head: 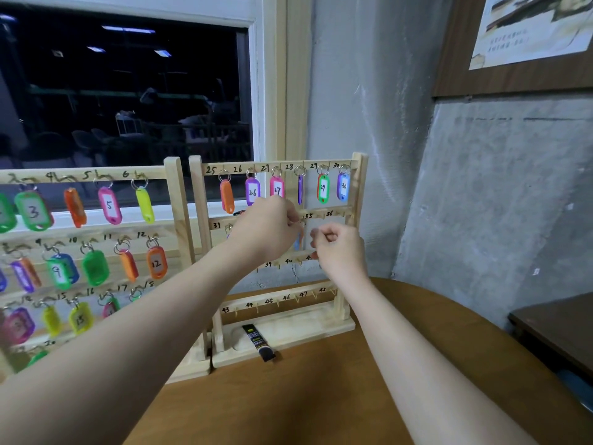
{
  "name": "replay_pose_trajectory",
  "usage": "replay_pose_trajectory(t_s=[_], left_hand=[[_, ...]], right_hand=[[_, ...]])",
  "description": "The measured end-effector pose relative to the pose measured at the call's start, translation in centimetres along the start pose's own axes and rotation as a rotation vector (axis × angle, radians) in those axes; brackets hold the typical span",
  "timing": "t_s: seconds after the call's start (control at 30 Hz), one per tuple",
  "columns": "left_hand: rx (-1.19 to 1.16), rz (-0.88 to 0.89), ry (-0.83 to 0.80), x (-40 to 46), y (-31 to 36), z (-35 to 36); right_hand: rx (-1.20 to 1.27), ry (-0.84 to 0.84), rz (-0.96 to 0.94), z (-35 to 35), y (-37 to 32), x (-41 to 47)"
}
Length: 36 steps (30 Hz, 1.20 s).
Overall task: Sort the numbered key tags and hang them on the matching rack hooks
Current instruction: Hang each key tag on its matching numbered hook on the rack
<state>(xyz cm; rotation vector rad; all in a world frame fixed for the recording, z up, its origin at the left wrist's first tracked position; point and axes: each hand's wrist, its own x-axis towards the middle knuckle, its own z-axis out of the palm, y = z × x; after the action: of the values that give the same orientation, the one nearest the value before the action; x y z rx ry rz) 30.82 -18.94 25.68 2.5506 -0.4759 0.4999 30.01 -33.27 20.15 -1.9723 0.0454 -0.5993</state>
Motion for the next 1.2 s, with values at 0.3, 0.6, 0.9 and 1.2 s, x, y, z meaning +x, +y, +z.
replay_pose_trajectory(t_s=[0.3,0.6,0.9,1.2], left_hand=[[-0.039,0.168,-0.076,-6.2,1.4,-0.5],[-0.05,0.196,-0.577,-19.1,2.2,9.8],[-0.288,0.01,-0.638,-24.6,2.4,15.7],[-0.361,-0.047,-0.682,-24.8,2.7,16.3]], right_hand=[[-0.046,-0.189,0.163,-6.6,3.4,-8.0],[-0.449,-0.407,0.261,-13.4,8.9,-20.7],[-0.734,-0.417,0.151,-14.3,10.3,-25.0],[-0.647,-0.44,0.159,-14.2,10.9,-25.1]])
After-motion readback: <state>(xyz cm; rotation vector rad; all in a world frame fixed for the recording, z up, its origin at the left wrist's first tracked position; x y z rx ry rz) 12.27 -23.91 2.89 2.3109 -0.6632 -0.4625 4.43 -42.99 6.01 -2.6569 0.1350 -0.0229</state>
